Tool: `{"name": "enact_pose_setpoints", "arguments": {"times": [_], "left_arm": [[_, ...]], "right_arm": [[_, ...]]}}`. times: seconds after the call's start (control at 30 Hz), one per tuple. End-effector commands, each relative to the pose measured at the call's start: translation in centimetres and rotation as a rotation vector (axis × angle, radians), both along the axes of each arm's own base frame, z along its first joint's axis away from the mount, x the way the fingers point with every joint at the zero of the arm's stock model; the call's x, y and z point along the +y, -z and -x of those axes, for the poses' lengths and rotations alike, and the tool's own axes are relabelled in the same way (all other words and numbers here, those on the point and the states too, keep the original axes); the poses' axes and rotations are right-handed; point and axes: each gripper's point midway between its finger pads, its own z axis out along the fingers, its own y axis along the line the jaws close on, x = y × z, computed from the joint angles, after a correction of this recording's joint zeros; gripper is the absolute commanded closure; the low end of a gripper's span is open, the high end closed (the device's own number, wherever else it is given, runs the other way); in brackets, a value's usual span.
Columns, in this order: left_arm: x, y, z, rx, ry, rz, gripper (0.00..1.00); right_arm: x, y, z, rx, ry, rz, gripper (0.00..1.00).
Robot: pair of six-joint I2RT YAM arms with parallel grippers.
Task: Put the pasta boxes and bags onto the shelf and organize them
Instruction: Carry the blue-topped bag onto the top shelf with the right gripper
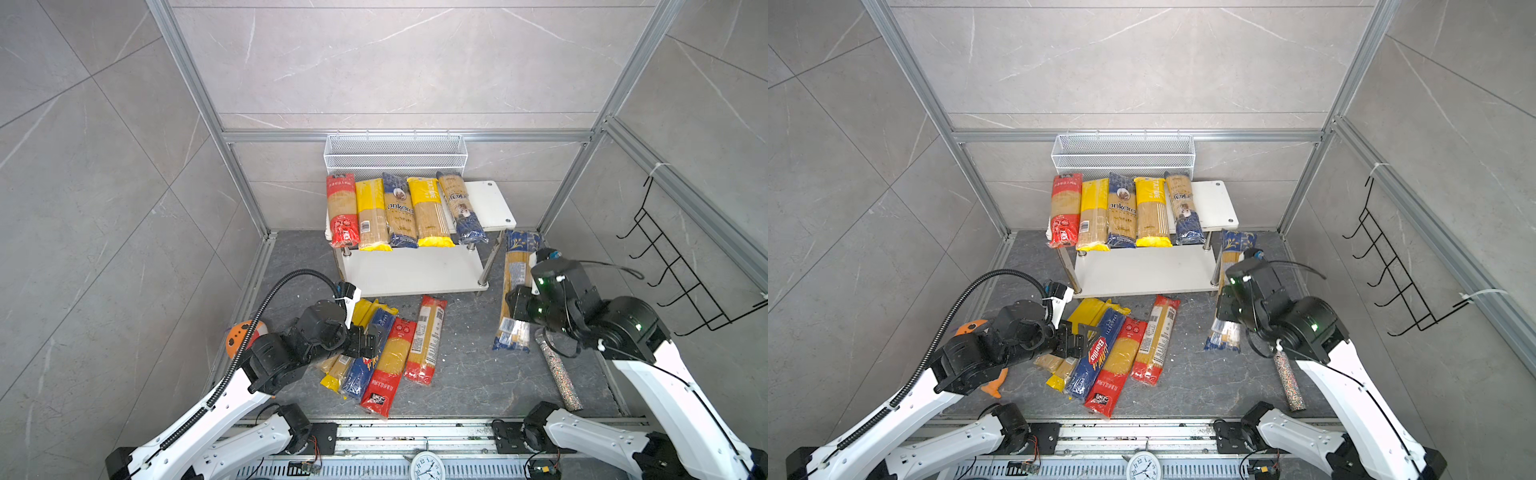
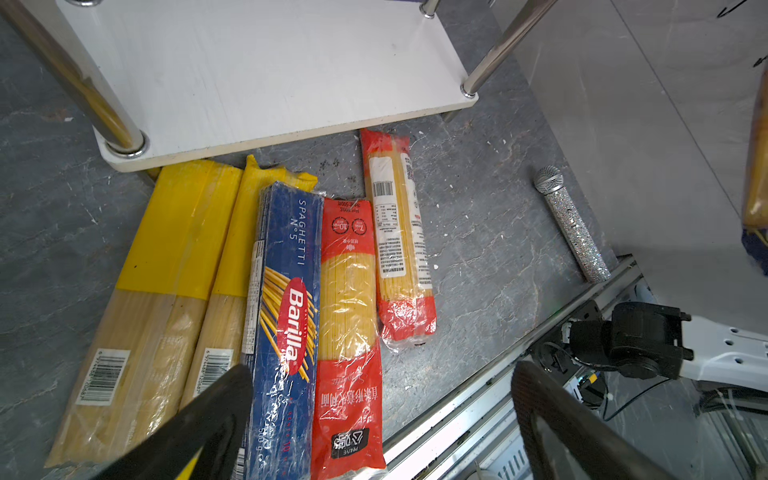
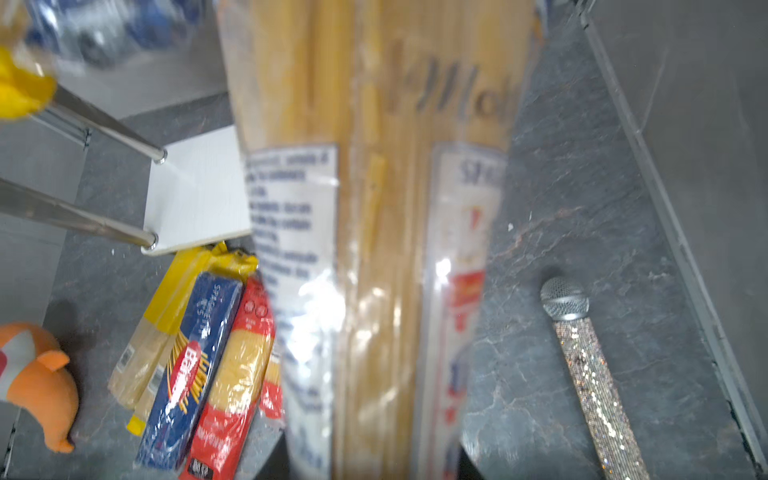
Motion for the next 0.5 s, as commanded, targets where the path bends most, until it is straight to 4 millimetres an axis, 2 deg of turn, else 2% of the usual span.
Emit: {"name": "enact_pose_setpoints", "arguments": {"times": [0.0,0.17,0.33,0.47], "left_arm": [[-0.6,-2.5,-0.1,-0.058,0.050,0.015,0.00],[-0.1,-4.0,-0.1,-0.093,0.052,-0.003,0.00],[0.3,-4.1,-0.2,-0.101,0.039,-0.015,0.00],[0.4,-4.2,-0.5,-0.106,0.029,-0.026,0.00]], "right_arm": [[0.7,-5.9,-3.7,-0.178,-0.060,-0.041,1.00],[-0.7,-9.8,-9.3,-0.227,-0.082,-0.075,1.00],[-2.4,-12.7,-14.9,-0.252,-0.094,-0.125,1.00],[-1.5,-14.7,-17.7,-0.308,-0.161,-0.159,1.00]]}}
